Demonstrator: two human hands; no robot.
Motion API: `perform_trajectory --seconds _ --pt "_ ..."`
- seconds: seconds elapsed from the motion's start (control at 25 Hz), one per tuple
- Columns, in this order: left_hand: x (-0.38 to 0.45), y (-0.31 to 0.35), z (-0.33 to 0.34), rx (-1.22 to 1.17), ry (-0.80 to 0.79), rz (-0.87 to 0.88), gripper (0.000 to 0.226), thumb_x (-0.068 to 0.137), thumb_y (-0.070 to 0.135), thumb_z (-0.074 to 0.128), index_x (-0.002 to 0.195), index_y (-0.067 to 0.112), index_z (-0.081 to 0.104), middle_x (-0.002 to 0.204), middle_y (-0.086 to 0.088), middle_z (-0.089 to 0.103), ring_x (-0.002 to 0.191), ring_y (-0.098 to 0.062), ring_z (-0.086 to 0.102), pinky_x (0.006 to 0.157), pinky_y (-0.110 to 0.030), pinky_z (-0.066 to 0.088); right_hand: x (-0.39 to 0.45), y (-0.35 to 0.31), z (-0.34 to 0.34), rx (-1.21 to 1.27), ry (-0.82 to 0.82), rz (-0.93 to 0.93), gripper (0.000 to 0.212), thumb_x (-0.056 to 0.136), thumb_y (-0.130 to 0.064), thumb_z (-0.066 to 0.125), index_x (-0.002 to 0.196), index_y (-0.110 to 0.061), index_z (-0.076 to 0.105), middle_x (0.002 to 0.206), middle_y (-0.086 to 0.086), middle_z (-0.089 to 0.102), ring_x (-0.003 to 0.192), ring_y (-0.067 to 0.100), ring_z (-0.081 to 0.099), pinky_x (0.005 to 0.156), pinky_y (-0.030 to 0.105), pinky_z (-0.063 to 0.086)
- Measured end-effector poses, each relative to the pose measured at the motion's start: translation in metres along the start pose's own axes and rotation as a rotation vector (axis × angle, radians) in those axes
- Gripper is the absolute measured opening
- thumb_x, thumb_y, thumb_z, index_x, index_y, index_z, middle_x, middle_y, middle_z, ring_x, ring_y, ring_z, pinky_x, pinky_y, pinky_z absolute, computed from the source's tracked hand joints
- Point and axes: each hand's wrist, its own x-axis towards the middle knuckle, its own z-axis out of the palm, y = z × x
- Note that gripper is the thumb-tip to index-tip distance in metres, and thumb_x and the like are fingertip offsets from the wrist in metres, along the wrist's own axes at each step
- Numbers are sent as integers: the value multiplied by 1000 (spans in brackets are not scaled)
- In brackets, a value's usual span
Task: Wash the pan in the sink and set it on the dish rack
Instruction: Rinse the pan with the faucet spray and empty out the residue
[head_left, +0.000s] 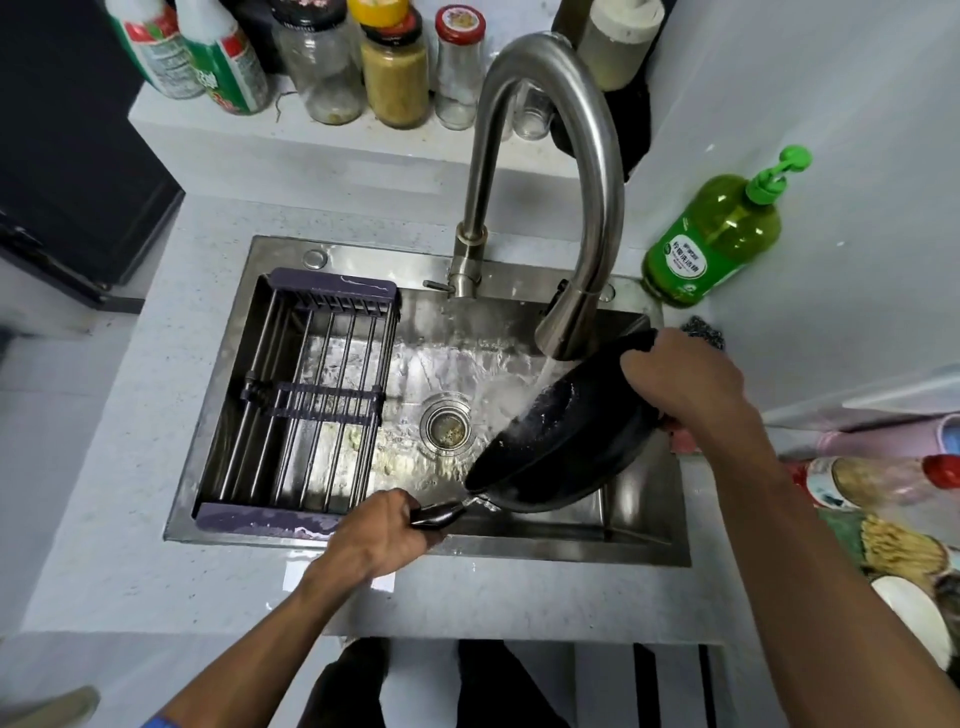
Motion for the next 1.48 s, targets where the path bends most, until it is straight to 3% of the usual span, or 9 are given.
perform_trajectory --seconds 0.12,0.24,0.4,0.48,0.6,0.92,1.16,1.32,1.48 --pt "-5 8 -2 -146 -112 34 33 81 35 72 67 10 57 67 -4 59 66 -20 57 70 -26 52 4 -10 -8 -47 16 -9 46 87 -35 45 120 -6 58 126 20 61 113 38 59 91 41 45" --pt "-8 11 -2 -311 -224 -30 23 78 21 79 72 10 59 59 3 58 62 -14 55 52 -10 42 4 3 1 9 -24 -4 41 74 -33 43 105 -12 60 105 15 63 104 37 61 95 45 49" --pt "0 3 2 -239 -119 -78 49 49 59 80 72 16 68 52 13 57 61 -10 59 50 -20 38 18 59 58 398 23 51 16 63 -18 51 78 -21 57 79 4 62 82 28 64 66 34 57" --pt "2 0 1 -65 33 -80 57 50 71 74 71 18 66 57 9 63 60 -10 62 52 -23 44 15 73 90 674 -107 118 47 72 2 52 106 -29 61 94 8 66 92 30 65 76 40 61" --pt "3 6 -4 223 185 -52 55 68 73 67 65 20 53 58 7 57 55 -12 56 51 -25 41 16 73 122 771 -162 184 56 81 -4 49 135 -20 50 122 12 64 109 33 63 93 57 55" --pt "36 16 17 388 223 -121 46 83 60 62 98 16 63 83 0 67 76 -19 66 66 -26 50 12 48 137 650 -321 2 58 96 -13 57 151 -20 40 151 4 46 135 21 47 94 26 36" --pt "53 -10 32 559 221 -135 48 87 59 54 108 16 61 103 -2 66 100 -19 59 91 -32 47 -5 12 80 872 44 -307 55 91 -29 71 140 -37 47 129 -22 58 98 -6 61 67 5 44" --pt "57 -11 16 532 107 -168 46 90 53 52 115 15 59 116 -5 62 114 -24 51 94 -36 44 -12 -24 37 696 235 -486 25 85 -45 74 102 -34 60 74 -27 59 67 -4 57 55 7 35" --pt "80 55 -65 4 497 -5 37 93 36 58 124 18 57 102 -3 71 97 -24 66 84 -32 48 -6 -28 31 569 269 -456 30 81 -54 75 90 -27 64 75 -12 56 68 2 51 58 19 33"
